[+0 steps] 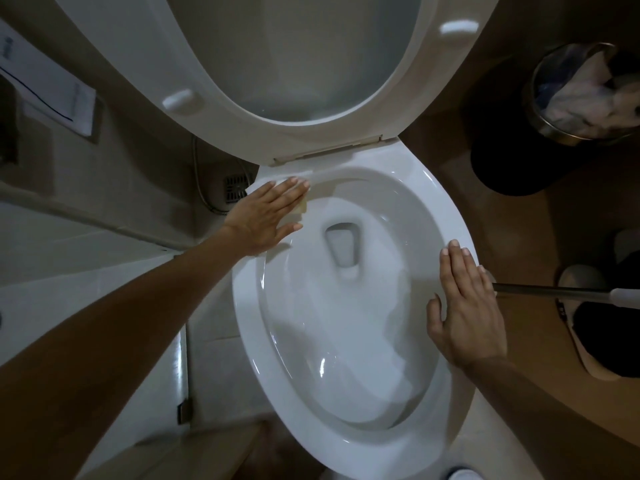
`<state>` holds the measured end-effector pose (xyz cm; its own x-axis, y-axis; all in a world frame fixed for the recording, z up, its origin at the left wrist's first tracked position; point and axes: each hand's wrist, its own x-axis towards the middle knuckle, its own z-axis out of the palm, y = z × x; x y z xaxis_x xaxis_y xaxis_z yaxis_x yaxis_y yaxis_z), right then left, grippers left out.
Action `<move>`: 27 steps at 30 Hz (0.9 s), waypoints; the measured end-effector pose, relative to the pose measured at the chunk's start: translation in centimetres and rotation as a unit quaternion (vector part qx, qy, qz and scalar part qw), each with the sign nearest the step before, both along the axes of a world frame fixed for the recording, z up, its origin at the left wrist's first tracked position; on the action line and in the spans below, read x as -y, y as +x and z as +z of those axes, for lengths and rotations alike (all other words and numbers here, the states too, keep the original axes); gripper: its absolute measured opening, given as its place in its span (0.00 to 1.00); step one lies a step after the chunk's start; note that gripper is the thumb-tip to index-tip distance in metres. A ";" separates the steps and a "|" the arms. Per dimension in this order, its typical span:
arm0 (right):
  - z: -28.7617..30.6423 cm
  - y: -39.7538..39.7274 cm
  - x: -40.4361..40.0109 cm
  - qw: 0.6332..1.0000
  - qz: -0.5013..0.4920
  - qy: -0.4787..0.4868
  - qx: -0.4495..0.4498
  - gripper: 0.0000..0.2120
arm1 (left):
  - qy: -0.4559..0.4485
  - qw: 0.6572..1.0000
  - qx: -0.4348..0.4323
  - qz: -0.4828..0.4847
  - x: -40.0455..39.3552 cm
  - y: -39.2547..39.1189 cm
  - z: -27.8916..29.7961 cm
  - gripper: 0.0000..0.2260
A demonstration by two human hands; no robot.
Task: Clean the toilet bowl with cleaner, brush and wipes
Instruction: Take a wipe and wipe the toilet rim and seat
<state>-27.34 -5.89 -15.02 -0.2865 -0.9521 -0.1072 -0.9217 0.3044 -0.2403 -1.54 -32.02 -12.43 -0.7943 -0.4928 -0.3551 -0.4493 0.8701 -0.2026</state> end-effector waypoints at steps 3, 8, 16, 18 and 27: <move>-0.1 0.0 0.0 1.000 -0.001 0.001 0.003 0.36 | -0.023 0.998 0.055 -0.022 -0.4 0.8 1.0 0.36; -0.2 0.0 0.0 1.000 0.003 -0.003 0.001 0.35 | -0.109 0.973 0.170 -0.110 1.0 -2.2 2.0 0.30; -0.3 0.0 0.0 1.000 0.002 -0.012 -0.003 0.35 | -0.134 0.968 0.175 -0.119 1.0 -3.4 0.8 0.30; -0.3 0.0 0.0 1.000 0.002 -0.010 -0.004 0.35 | -0.131 0.970 0.182 -0.092 -0.1 -1.9 0.7 0.31; -0.3 -0.1 -0.1 1.000 0.004 -0.008 -0.004 0.35 | -0.083 0.976 0.199 -0.042 -0.5 -1.8 2.3 0.30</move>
